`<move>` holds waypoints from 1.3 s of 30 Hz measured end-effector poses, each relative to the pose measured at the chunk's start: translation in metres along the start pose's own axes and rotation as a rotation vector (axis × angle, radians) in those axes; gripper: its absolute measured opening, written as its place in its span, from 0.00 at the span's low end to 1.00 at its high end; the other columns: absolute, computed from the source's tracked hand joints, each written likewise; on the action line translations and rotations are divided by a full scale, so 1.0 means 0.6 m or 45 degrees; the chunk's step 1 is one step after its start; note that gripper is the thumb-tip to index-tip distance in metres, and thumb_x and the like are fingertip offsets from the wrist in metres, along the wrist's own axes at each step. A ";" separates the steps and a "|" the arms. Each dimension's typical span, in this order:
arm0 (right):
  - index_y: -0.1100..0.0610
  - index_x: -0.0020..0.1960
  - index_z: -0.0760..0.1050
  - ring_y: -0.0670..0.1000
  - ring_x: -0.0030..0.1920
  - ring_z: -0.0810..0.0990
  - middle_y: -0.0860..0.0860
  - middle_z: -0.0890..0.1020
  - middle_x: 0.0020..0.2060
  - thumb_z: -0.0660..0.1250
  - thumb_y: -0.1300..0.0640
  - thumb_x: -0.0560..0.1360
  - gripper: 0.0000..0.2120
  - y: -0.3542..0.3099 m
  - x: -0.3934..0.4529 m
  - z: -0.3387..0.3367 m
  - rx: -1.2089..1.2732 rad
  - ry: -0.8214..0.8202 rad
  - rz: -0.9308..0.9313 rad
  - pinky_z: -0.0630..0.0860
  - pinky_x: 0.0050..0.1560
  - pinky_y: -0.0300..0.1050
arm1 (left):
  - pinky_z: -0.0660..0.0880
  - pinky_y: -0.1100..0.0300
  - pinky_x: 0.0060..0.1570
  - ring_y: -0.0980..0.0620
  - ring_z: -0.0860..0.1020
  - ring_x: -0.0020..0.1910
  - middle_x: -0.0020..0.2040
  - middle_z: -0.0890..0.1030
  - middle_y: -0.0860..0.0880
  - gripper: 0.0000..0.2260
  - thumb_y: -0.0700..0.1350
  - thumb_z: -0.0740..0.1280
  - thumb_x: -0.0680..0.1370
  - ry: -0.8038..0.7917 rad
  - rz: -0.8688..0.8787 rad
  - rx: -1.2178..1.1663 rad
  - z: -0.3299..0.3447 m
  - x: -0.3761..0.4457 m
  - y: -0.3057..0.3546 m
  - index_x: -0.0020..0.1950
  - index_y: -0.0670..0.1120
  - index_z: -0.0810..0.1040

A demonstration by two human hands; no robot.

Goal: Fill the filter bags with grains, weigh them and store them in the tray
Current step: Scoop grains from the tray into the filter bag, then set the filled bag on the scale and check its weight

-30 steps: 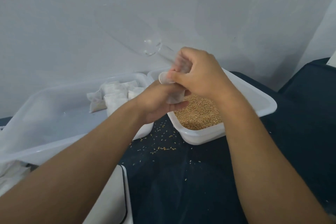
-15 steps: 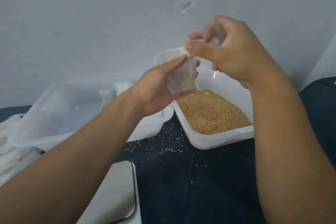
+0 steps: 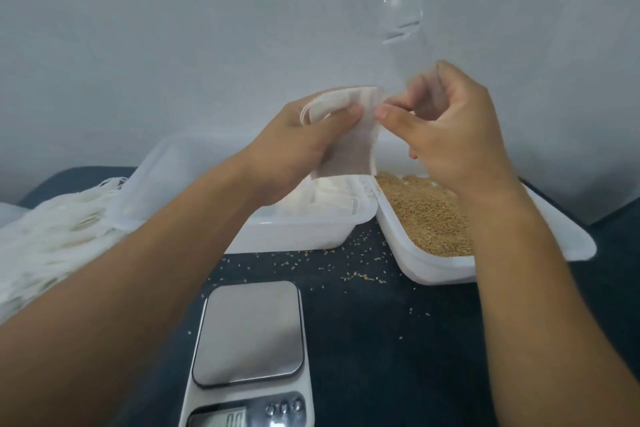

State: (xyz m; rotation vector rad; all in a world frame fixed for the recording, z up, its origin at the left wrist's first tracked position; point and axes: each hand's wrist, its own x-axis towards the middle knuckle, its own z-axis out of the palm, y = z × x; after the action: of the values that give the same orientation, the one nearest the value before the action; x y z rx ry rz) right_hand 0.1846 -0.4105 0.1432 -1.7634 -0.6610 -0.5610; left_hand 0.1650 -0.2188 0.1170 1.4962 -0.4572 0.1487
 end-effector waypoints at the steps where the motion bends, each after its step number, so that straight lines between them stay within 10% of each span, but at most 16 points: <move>1: 0.45 0.38 0.71 0.41 0.33 0.78 0.48 0.86 0.40 0.78 0.57 0.73 0.16 -0.002 -0.004 0.008 0.013 0.010 -0.001 0.73 0.32 0.34 | 0.78 0.46 0.62 0.47 0.82 0.59 0.58 0.83 0.46 0.14 0.44 0.67 0.82 0.015 0.009 0.018 -0.011 -0.009 0.000 0.67 0.47 0.79; 11: 0.42 0.34 0.72 0.41 0.27 0.73 0.45 0.84 0.38 0.76 0.56 0.70 0.16 -0.002 -0.096 0.063 0.308 -0.145 0.252 0.70 0.26 0.35 | 0.82 0.60 0.50 0.55 0.81 0.39 0.38 0.80 0.54 0.12 0.34 0.73 0.78 0.277 -0.018 0.203 -0.078 -0.131 -0.005 0.58 0.47 0.81; 19: 0.46 0.34 0.71 0.42 0.25 0.73 0.46 0.83 0.39 0.76 0.49 0.67 0.13 0.026 -0.201 0.104 0.332 -0.441 0.440 0.70 0.25 0.35 | 0.81 0.62 0.43 0.52 0.83 0.40 0.41 0.81 0.48 0.12 0.42 0.76 0.73 0.137 -0.268 0.213 -0.109 -0.254 -0.031 0.54 0.53 0.84; 25: 0.48 0.39 0.74 0.44 0.38 0.80 0.44 0.83 0.39 0.77 0.52 0.73 0.12 0.098 -0.253 0.165 -0.304 -0.759 0.432 0.75 0.37 0.38 | 0.77 0.61 0.44 0.53 0.79 0.37 0.40 0.83 0.51 0.10 0.44 0.76 0.76 0.187 -0.505 0.796 -0.128 -0.313 -0.136 0.53 0.55 0.82; 35: 0.53 0.44 0.76 0.43 0.46 0.84 0.42 0.86 0.49 0.75 0.43 0.73 0.14 0.112 -0.253 0.152 -0.225 -0.484 0.401 0.80 0.39 0.37 | 0.73 0.73 0.42 0.62 0.78 0.40 0.48 0.82 0.65 0.11 0.54 0.74 0.77 0.364 -0.387 0.806 -0.154 -0.324 -0.155 0.58 0.59 0.81; 39: 0.42 0.42 0.75 0.40 0.34 0.81 0.38 0.83 0.41 0.72 0.40 0.76 0.10 0.102 -0.243 0.134 -0.153 -0.204 0.366 0.75 0.33 0.31 | 0.71 0.74 0.32 0.64 0.78 0.35 0.43 0.82 0.62 0.05 0.55 0.71 0.79 0.715 -0.424 0.826 -0.178 -0.324 -0.162 0.54 0.59 0.82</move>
State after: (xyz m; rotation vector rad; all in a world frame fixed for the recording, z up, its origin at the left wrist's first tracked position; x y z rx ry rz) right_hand 0.1231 -0.3696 -0.0181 -1.9886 -0.4781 -0.2688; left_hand 0.0462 -0.0870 -0.0478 2.0399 0.3313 0.4696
